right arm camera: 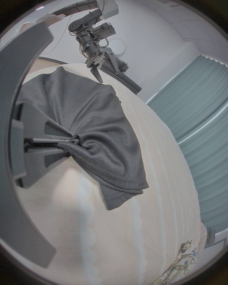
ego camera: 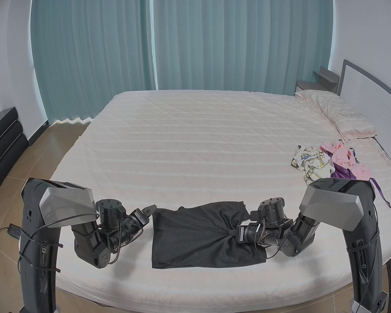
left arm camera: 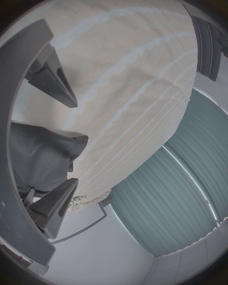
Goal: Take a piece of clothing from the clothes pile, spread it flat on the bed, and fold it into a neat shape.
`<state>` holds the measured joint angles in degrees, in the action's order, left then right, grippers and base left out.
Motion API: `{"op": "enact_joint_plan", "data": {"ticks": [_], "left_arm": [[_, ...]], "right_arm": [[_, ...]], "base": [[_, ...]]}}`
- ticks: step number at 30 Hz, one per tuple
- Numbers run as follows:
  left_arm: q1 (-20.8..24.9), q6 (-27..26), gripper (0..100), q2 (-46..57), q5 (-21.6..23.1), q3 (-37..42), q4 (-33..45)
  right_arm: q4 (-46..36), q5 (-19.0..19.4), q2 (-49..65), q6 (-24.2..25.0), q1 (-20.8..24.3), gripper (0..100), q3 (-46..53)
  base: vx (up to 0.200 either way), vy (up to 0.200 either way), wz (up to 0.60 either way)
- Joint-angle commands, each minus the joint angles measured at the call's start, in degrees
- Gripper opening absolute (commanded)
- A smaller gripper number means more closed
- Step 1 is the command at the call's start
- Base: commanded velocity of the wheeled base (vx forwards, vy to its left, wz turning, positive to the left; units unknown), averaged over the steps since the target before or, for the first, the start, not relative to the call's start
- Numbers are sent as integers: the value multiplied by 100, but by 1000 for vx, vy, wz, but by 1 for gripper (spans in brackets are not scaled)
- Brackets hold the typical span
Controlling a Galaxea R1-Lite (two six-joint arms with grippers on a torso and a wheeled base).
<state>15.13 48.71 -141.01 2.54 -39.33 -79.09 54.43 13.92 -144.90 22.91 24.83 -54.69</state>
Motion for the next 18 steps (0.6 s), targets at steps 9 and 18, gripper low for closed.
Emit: {"op": "enact_joint_plan", "data": {"ticks": [9, 18], "left_arm": [[16, -11, 100, 3, -16, 4, -1], [34, -11, 100, 100, -7, 83, 8]], "right_arm": [[76, 155, 506, 566, -13, 0, 380], [68, 190, 726, 583, -128, 0, 582]], "base": [[0, 0, 0], [0, 0, 0]]}}
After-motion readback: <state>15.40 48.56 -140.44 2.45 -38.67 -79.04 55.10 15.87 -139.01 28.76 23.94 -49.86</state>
